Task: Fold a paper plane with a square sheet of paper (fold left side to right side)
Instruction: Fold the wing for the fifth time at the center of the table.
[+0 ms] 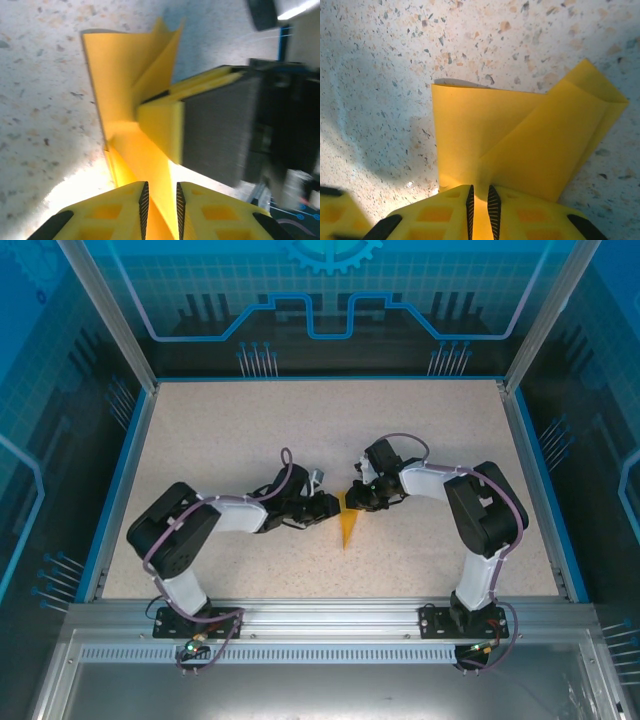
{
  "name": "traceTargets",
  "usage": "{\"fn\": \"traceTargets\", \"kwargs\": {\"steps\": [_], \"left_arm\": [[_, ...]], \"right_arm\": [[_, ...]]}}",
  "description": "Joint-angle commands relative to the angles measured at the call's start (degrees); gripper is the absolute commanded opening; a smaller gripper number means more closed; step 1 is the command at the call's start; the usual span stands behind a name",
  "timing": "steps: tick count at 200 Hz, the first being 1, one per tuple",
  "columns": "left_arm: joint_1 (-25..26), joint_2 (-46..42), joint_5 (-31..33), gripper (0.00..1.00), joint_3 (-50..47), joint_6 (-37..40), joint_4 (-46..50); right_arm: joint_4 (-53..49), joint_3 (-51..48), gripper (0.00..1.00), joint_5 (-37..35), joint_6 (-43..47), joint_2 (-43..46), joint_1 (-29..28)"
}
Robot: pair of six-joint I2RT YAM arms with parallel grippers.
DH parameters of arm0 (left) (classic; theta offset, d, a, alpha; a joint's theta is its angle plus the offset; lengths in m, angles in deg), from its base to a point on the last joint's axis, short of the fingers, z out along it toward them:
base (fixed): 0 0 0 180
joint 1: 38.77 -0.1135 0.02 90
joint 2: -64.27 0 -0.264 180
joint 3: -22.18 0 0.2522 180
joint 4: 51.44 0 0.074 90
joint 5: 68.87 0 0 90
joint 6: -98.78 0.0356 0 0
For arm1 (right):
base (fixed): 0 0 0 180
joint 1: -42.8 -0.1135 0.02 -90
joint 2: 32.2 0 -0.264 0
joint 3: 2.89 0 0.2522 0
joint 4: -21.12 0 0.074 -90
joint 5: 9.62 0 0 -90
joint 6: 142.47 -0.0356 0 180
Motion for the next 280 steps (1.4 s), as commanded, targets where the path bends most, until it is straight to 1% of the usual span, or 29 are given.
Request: {"fn": "traceTargets", "kwargs": {"steps": [1, 22, 45, 83, 149, 280], "left_arm": [[0.39, -4.27, -1.36, 0.23, -1.78, 0.73, 1.81], [2.26, -5.97, -3.74, 0.19, -1.54, -0.92, 1.19], [4.56, -5.24, -6.32, 0.14, 0.47, -2.95, 0.72], [7.23, -1.61, -6.11, 0.12, 3.2, -4.45, 2.13], [7.71, 4.87, -5.87, 0.11, 4.43, -5.9, 3.4], [8.72, 9.06, -5.19, 0.11, 2.21, -9.47, 3.2]], "right_arm": [[-5.22, -1.88, 0.2, -3.92, 0.52, -3.58, 0.27], [-5.13, -1.9, 0.2, -3.75, 0.51, -3.52, 0.14], [-5.02, -1.85, 0.2, -3.62, 0.4, -3.68, 0.13], [-5.19, -1.57, 0.2, -3.47, 0.36, -3.9, -0.11], [-5.28, -1.32, 0.2, -3.44, 0.61, -4.06, -0.31], [-5.81, -0.76, 0.2, -3.41, 0.87, -4.24, -0.39]]}}
